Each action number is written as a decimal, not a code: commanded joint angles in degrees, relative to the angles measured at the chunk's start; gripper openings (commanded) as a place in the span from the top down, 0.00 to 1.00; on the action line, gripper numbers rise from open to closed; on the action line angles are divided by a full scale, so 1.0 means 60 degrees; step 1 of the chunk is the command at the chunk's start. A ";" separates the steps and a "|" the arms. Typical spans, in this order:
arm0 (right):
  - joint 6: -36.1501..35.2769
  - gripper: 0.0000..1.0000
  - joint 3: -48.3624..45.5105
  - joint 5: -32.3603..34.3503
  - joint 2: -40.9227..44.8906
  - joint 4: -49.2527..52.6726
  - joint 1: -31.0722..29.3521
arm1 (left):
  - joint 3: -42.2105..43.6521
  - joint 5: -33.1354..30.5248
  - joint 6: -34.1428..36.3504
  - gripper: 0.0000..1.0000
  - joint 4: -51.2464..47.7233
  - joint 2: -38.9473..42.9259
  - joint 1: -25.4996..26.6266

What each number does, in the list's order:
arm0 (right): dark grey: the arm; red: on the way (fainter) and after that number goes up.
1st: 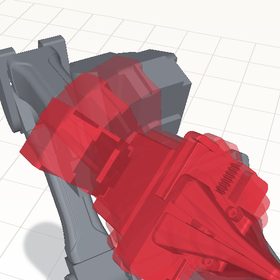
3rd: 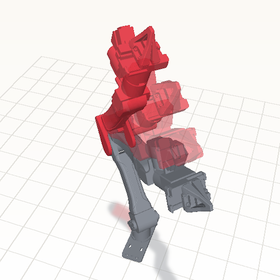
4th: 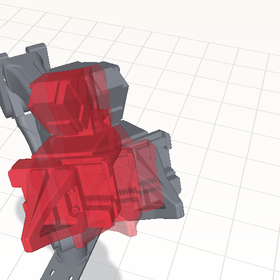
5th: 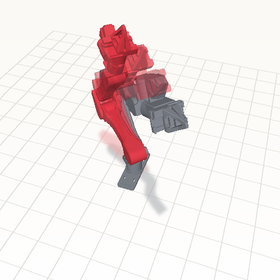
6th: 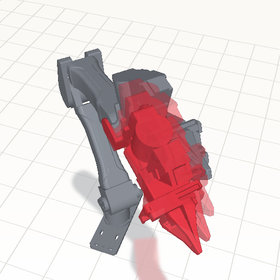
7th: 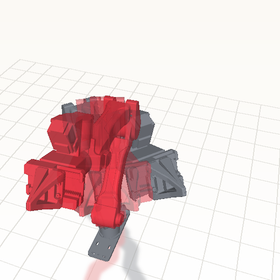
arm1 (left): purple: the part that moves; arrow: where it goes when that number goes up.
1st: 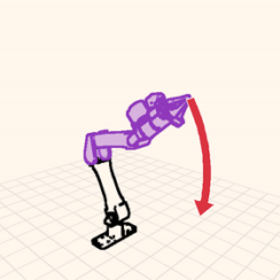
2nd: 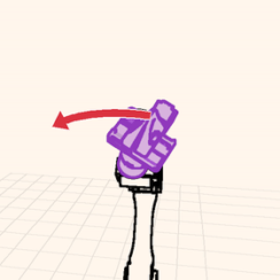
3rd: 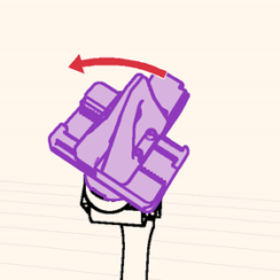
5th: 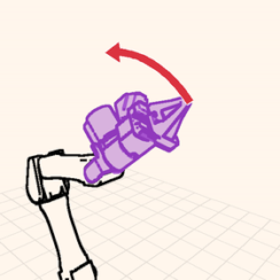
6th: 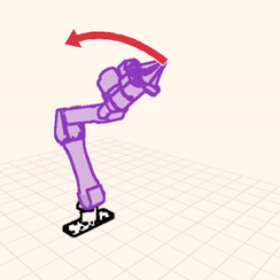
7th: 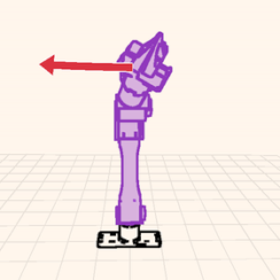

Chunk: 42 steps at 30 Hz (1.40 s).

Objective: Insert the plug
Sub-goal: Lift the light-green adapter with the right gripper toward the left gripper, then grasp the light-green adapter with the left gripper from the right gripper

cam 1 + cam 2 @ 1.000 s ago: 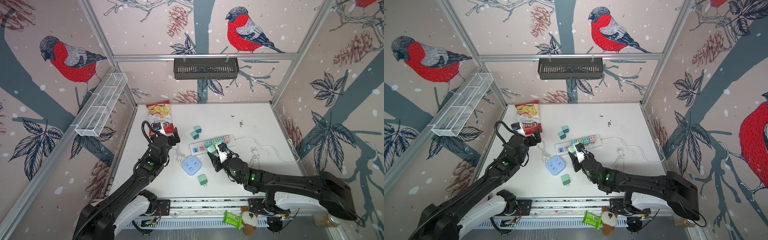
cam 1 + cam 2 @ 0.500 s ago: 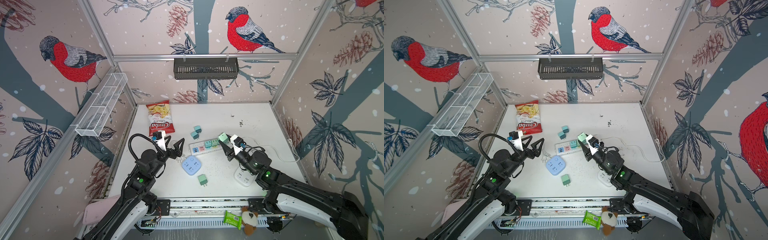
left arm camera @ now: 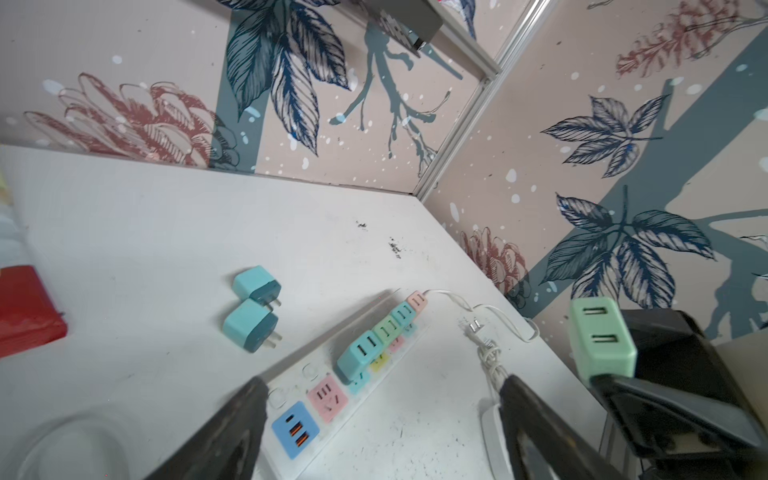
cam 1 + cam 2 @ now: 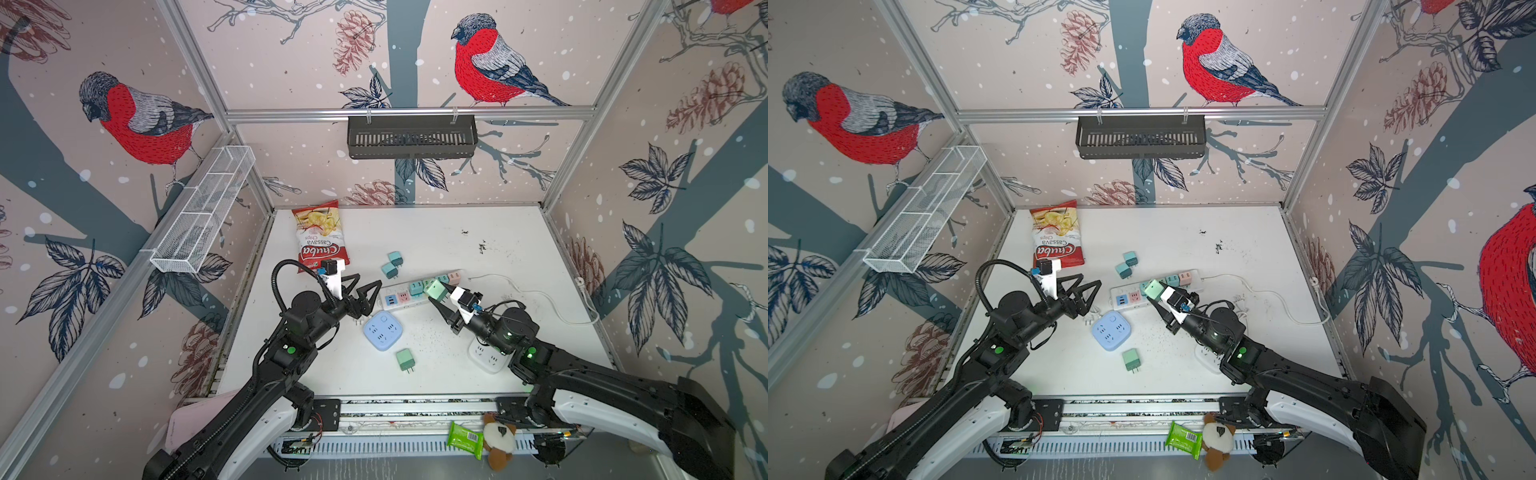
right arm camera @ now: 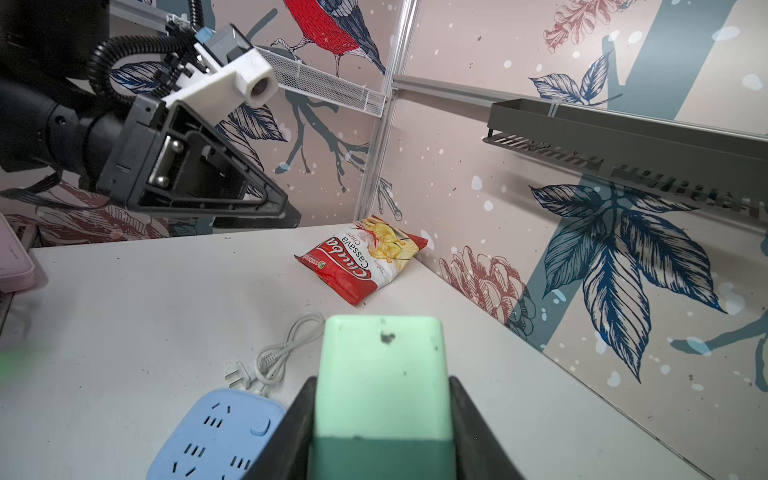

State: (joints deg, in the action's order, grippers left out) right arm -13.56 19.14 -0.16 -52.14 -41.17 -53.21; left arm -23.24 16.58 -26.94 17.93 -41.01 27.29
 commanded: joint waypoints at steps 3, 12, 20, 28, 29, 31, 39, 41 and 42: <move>-0.0443 0.96 0.0210 0.0135 -0.0243 -0.0331 -0.0181 | 0.0114 0.0370 -0.0498 0.14 0.0829 -0.0277 0.0472; -0.0676 0.97 0.0060 -0.0221 -0.0667 -0.0882 -0.0344 | -0.0263 -0.0086 -0.0647 0.21 0.0688 -0.0638 0.1718; -0.1385 0.97 0.0324 0.0691 -0.1025 -0.0734 -0.1463 | -0.0277 0.0160 -0.0679 0.20 0.1029 -0.0724 0.2073; -0.1153 0.97 0.0375 0.0702 -0.0955 -0.0788 -0.1597 | -0.0828 0.0471 -0.0294 0.23 0.0797 -0.1062 0.2729; -0.1153 0.97 0.0359 0.0672 -0.0956 -0.0802 -0.1619 | -0.0866 0.0438 -0.0234 0.23 0.0779 -0.1080 0.2825; -0.1126 0.97 0.0334 0.0656 -0.0976 -0.0886 -0.1616 | -0.0898 0.0444 -0.0140 0.22 0.0900 -0.1126 0.3030; -0.1109 0.97 0.0112 0.0504 -0.0537 -0.1163 -0.1852 | -0.1272 0.0649 0.0179 0.27 0.0933 -0.1898 0.3197; -0.1109 0.97 0.0036 0.0480 -0.0444 -0.1238 -0.1862 | -0.1389 0.0834 0.0191 0.30 0.0984 -0.2112 0.3255; -0.1125 0.97 0.0005 0.0506 -0.0421 -0.1268 -0.1856 | -0.1441 0.0844 0.0237 0.32 0.0999 -0.2232 0.3336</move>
State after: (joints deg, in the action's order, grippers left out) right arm -20.80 19.40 3.46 -55.18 -44.95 -64.14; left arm -30.96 19.75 -26.70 21.56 -53.43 46.74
